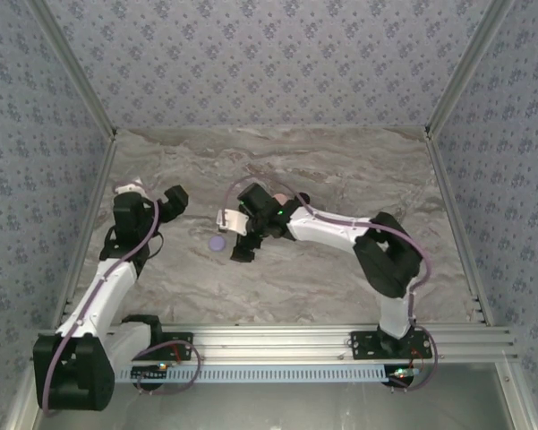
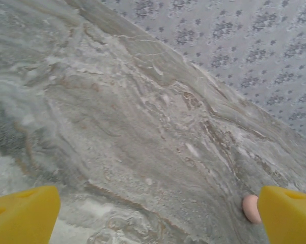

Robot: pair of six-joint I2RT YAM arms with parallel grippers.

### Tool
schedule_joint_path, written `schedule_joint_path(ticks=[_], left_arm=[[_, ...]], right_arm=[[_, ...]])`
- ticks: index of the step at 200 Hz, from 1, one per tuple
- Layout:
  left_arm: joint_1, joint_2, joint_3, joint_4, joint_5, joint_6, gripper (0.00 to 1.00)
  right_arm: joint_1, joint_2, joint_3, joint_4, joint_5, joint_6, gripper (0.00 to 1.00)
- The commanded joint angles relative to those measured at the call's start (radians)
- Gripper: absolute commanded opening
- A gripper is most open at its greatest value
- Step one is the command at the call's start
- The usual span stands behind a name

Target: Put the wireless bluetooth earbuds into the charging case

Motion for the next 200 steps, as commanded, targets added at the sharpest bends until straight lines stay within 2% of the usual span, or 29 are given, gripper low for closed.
schedule_joint_path(ticks=[1, 44, 124, 200], left_arm=[[0.025, -0.051, -0.021, -0.038, 0.0, -0.014, 0.99], [0.049, -0.087, -0.039, -0.062, 0.0, -0.013, 0.99], [0.052, -0.089, -0.037, -0.068, -0.007, -0.014, 0.99], [0.053, -0.094, -0.03, -0.083, -0.01, -0.012, 0.99]], right_arm=[[0.023, 0.085, 0.074, 0.045, 0.029, -0.008, 1.0], [0.032, 0.215, 0.177, 0.02, 0.051, 0.02, 0.93], [0.044, 0.336, 0.287, -0.054, 0.037, 0.023, 0.84], [0.034, 0.317, 0.285, -0.065, 0.025, 0.014, 0.55]])
